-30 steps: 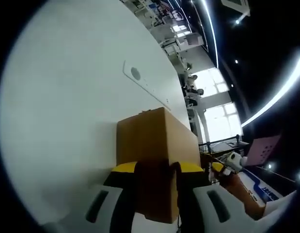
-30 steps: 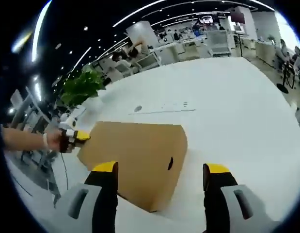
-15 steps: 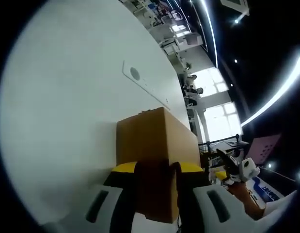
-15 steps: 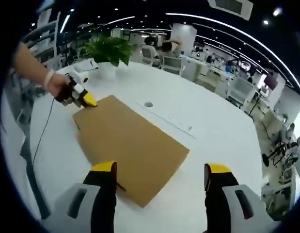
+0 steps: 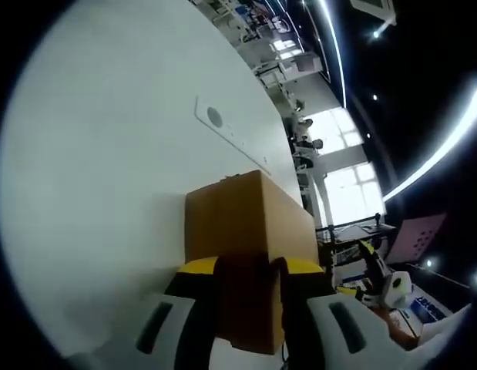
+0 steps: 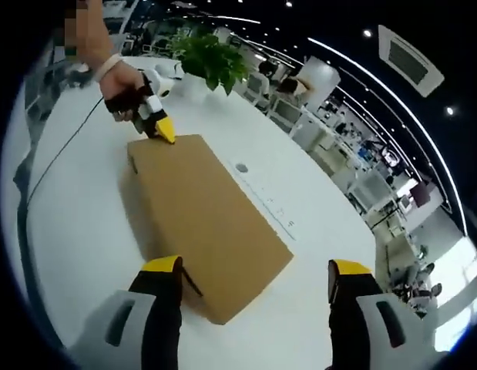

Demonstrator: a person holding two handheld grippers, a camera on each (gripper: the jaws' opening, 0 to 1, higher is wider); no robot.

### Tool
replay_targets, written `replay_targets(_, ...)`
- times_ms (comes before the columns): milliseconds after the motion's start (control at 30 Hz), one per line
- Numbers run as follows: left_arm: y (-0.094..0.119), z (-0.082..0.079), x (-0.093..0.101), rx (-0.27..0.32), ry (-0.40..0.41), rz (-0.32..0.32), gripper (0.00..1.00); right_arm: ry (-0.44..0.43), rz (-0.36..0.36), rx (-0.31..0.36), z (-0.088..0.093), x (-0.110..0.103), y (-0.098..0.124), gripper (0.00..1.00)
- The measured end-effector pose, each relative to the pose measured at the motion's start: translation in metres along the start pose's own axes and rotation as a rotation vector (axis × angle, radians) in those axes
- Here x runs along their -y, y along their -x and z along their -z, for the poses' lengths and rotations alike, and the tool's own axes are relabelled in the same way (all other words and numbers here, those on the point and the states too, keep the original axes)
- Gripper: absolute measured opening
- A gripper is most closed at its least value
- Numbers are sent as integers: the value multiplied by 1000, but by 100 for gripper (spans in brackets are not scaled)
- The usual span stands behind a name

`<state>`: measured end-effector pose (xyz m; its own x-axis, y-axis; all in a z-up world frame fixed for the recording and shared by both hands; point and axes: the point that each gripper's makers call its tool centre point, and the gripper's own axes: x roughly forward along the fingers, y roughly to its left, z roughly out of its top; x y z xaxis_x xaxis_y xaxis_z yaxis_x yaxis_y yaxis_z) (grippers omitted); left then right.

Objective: Operate the shoe box by opening the lid, removing the specified soft item, and placing it in the target area until the item is outside and the box remains undamaged.

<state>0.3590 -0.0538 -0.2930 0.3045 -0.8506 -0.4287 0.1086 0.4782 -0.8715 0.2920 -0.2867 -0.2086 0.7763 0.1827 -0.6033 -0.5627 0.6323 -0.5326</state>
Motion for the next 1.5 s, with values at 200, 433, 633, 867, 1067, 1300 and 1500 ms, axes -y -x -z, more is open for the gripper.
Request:
replay_targets(200, 0, 0, 0, 3, 1, 0, 30, 119, -12, 3, -4, -20, 4, 79)
replay_targets(433, 0, 0, 0, 6, 1, -1, 30, 264, -11, 4, -10, -37, 5, 81)
replay_targets(633, 0, 0, 1, 7, 0, -1, 30, 367, -18, -9, -9, -50, 3, 80)
replay_targets(867, 0, -1, 0, 16, 5, 1, 30, 374, -25, -13, -5, -62, 0, 76)
replay_targets(1067, 0, -1, 0, 11, 4, 4, 30, 402, 3, -21, 0, -66, -3, 72)
replay_targets(1300, 0, -1, 0, 11, 8, 6, 30, 436, -20, -34, 9, -77, -16, 80)
replay_targets(1500, -1, -1, 0, 7, 10, 9, 30, 451, 13, -38, 12, -76, -28, 80)
